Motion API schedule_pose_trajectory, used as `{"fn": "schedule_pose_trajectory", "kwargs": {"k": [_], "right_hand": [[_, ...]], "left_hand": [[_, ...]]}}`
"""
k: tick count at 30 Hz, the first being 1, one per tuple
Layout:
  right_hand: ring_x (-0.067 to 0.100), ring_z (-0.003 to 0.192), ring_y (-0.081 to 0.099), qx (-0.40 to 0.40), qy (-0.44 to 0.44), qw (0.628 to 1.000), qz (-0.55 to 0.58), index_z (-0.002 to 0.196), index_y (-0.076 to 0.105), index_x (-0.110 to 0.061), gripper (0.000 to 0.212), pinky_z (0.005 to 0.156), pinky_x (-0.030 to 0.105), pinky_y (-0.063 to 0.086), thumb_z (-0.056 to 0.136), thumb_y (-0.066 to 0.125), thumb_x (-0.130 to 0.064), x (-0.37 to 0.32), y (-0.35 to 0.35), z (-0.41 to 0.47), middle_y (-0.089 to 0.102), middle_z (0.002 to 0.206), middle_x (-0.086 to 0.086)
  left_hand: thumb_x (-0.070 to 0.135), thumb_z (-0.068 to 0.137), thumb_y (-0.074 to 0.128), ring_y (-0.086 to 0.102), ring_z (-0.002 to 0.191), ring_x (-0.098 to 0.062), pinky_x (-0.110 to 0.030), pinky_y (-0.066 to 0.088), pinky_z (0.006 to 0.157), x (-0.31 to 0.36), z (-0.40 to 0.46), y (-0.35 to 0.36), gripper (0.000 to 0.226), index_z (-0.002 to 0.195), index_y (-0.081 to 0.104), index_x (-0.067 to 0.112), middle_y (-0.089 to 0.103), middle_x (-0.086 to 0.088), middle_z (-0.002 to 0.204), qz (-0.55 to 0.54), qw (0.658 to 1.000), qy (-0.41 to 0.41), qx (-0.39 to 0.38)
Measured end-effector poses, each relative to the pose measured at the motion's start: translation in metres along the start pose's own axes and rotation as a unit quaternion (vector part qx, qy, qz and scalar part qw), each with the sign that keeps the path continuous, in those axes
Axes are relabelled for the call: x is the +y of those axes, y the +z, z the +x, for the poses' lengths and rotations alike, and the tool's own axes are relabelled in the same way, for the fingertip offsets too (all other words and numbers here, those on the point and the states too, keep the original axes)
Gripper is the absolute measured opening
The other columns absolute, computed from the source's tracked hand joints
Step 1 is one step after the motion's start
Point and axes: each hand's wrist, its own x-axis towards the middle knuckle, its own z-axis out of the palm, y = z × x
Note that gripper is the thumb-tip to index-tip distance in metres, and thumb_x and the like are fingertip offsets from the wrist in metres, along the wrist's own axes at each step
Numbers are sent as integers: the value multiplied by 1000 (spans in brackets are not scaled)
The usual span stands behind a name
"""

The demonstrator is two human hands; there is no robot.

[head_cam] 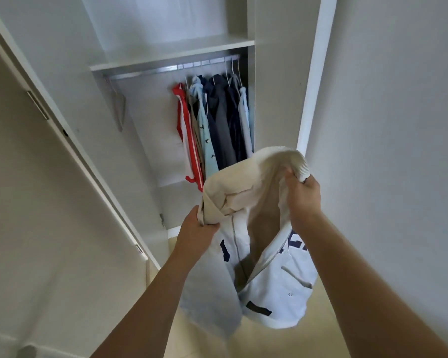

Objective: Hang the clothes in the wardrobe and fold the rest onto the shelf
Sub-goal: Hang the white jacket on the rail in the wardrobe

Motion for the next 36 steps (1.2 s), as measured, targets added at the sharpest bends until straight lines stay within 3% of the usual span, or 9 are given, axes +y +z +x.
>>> {"fn": "schedule_pose_trajectory", "kwargs": {"k": [6,9,11,16,19,26,32,35,36], "right_hand": [[6,61,50,-52,-55,997,-4,94,57,-15,8,46,8,40,95,54,-23,-14,75,68,53,71,-6],[7,62,46,-61,-71,995,-29,100,50,-11,9,49,12,38,95,48,-18,-14,116,113,48,73,-3],[12,69,53,-81,-62,993,-54,101,54,-10,16,57,19,42,96,43,-20,-12,143,146,54,79,0],[9,52,40,-137,-38,988,-53,70,47,-16,28,47,17,33,98,43,-18,-31,198,219,44,62,-2],[9,50,37,-155,-49,984,-67,69,44,-18,29,42,17,30,97,38,-14,-51,226,253,40,60,-3],[9,56,39,-249,-66,966,-21,68,44,-21,29,54,22,33,97,41,-18,-68,290,284,42,64,-4],[8,53,36,-306,-59,950,11,67,42,-20,30,53,22,33,96,42,-16,-88,352,297,39,61,-4],[9,51,34,-326,-79,942,6,65,38,-18,30,49,21,31,94,41,-14,-102,386,303,37,59,-3],[10,52,35,-333,-87,939,5,67,39,-17,27,50,22,32,94,40,-13,-107,398,306,37,60,-2]], "left_hand": [[4,82,69,64,91,-19,-38,53,85,-15,81,-16,26,99,59,21,68,-5,100,-4,998,-41,38],[14,85,69,63,92,-24,-36,52,86,-16,131,-22,27,110,59,13,66,-7,100,36,996,-49,70],[21,85,70,61,84,-19,-29,50,76,-16,164,-28,30,111,58,13,63,-4,94,63,993,-40,87],[15,79,72,62,90,-26,-34,49,75,-12,241,-42,27,103,60,11,65,-10,96,106,983,-92,115],[13,78,71,62,94,-27,-35,51,80,-18,277,-45,30,107,61,8,66,-12,101,132,974,-152,103],[17,74,75,63,88,-24,-32,49,76,-45,318,-58,26,97,65,9,68,-10,96,131,942,-279,133],[26,78,73,59,83,-16,-24,45,73,-56,371,-88,30,104,65,15,62,0,96,198,937,-278,78],[18,88,63,66,88,-20,-23,51,71,-57,410,-112,2,89,64,16,62,-1,93,212,937,-275,44],[13,91,57,67,91,-22,-26,53,75,-56,426,-121,9,85,62,17,62,0,89,219,934,-282,29]]}}
